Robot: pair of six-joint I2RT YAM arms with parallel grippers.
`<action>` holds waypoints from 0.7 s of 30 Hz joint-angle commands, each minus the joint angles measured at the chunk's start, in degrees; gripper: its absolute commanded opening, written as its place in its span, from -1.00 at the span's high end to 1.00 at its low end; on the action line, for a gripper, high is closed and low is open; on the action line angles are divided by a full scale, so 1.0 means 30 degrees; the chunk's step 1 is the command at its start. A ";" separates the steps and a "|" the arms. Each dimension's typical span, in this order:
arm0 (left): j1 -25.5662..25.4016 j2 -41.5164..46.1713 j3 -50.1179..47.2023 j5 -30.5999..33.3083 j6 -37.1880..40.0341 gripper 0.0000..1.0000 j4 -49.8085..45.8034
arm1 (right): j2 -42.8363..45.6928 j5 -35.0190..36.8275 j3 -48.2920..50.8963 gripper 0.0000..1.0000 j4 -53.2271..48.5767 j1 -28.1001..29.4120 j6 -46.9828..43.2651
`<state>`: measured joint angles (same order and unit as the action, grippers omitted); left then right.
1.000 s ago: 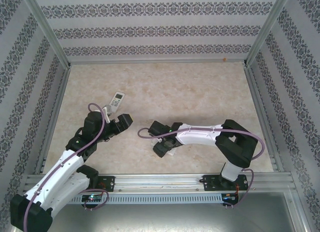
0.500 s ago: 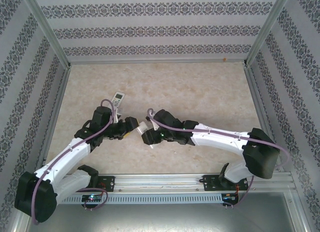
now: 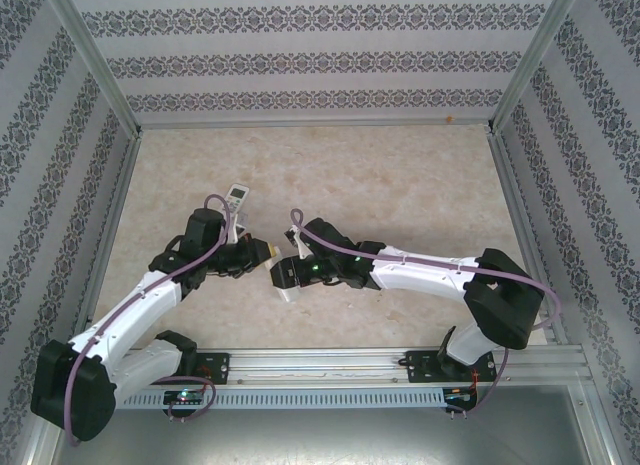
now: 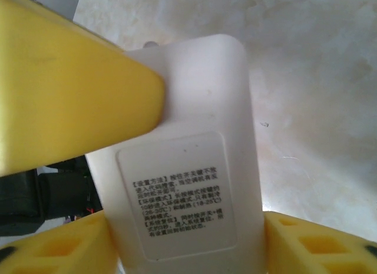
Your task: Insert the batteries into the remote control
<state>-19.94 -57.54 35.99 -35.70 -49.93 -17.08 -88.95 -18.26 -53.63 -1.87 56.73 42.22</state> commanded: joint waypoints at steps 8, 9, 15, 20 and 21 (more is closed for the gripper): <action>-0.0223 -0.7540 1.1585 1.5774 0.5455 1.00 -1.3536 | 0.7000 0.7539 0.2917 -0.63 -0.2104 -0.1829 0.0318; -0.0223 -0.8660 1.2591 1.6920 0.5629 1.00 -1.3726 | 0.7372 0.7820 0.3041 -0.63 -0.2667 -0.2033 0.0558; -0.0454 -1.5895 1.8779 2.2057 0.6271 1.00 -1.5582 | 0.8352 0.7998 0.3089 -0.65 -0.5019 -0.2430 0.0836; -0.1348 -2.1220 2.3944 2.4754 0.6492 1.00 -1.7611 | 0.8918 0.7935 0.3774 -0.66 -0.4996 -0.2714 0.0805; -0.1507 -2.2062 2.4832 2.4968 0.6340 1.00 -1.7814 | 0.9014 0.7864 0.3889 -0.67 -0.5028 -0.2846 0.0752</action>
<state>-22.48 -120.20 104.86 30.68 -32.34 -62.83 -63.42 3.86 -43.13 -15.44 49.15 43.81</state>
